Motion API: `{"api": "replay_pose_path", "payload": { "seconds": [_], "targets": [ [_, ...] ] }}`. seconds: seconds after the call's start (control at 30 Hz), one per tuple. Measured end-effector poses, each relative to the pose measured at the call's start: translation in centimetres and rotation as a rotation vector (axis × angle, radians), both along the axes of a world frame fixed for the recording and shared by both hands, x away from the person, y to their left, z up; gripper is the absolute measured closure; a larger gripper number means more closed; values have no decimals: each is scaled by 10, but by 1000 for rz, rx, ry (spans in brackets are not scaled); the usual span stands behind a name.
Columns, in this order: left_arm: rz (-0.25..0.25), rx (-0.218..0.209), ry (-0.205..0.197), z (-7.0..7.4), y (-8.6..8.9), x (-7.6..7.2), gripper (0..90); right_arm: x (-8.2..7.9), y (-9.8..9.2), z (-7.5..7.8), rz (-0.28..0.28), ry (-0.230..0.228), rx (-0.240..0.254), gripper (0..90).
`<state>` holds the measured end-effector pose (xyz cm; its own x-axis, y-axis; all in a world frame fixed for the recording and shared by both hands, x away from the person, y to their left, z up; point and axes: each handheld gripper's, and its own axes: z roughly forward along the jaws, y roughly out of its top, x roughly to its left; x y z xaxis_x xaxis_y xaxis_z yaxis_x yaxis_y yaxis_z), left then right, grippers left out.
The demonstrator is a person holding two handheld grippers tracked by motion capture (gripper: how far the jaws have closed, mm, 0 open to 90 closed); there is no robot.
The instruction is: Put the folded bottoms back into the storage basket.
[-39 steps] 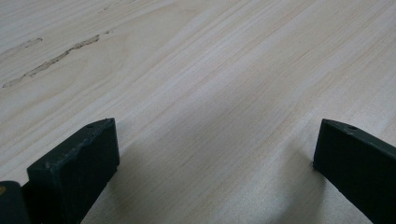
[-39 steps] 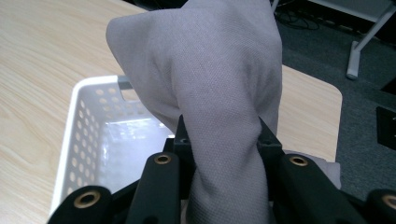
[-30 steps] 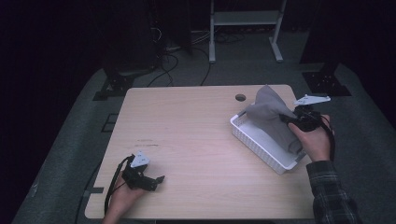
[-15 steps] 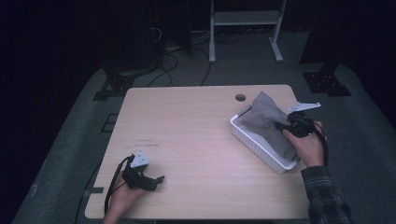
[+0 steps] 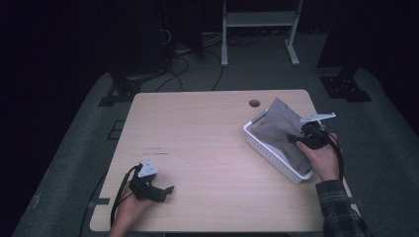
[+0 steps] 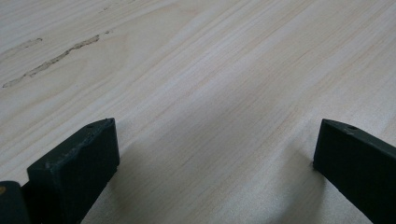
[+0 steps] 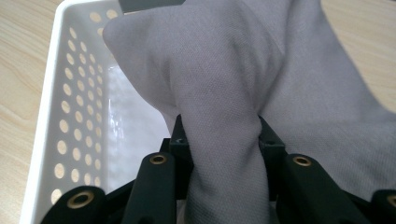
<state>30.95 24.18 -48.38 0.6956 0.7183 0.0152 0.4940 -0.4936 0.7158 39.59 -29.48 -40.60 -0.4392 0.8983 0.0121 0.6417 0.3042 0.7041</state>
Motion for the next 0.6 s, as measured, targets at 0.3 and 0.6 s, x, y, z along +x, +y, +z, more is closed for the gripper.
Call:
{"api": "replay_pose_path", "payload": {
  "seconds": [0.3,0.6],
  "targets": [
    [0,1,0,0,0,0,0,-1,8,-6,19,35,-23,610],
    [0,1,0,0,0,0,0,-4,11,-7,58,68,-21,542]
  ]
}}
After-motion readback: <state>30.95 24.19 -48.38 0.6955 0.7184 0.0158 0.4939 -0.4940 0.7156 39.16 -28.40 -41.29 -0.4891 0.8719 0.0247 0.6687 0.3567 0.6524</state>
